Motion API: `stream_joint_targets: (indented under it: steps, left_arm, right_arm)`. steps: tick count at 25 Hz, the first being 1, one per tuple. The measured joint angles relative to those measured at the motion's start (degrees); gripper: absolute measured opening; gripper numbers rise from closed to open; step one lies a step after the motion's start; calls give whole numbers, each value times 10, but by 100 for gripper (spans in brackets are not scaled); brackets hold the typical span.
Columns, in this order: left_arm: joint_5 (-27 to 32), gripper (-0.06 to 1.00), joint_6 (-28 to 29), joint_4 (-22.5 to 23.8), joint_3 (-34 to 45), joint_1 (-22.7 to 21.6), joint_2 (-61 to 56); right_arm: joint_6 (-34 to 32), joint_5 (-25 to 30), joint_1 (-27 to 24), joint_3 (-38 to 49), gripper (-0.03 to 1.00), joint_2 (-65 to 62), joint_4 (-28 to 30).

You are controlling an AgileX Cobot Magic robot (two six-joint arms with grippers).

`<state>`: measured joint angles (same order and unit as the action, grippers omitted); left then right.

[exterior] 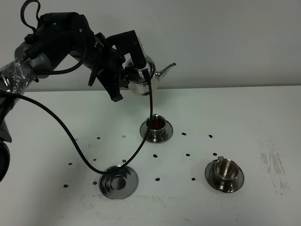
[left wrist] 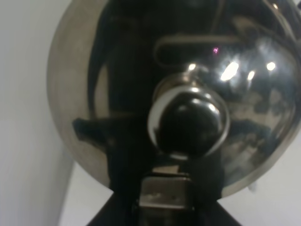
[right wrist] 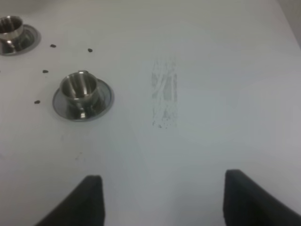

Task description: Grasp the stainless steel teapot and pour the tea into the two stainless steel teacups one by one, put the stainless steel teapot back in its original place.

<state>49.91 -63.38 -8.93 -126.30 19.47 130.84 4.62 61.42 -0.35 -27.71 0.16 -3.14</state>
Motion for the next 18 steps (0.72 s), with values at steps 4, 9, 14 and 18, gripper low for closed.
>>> stream_joint_targets:
  steps: [4,9,14,18]
  left_arm:
    - [-35,26,-67,-28,0,11,12]
    - [-65,26,-134,-41,0,19,33]
    - [-102,26,-188,-81,0,21,43]
    - [-109,26,-209,-109,0,27,46]
  right_arm:
    - [0,0,0,0,56,0,0]
    - [0,0,0,0,56,0,0]
    - [0,0,0,0,56,0,0]
    - [0,0,0,0,56,0,0]
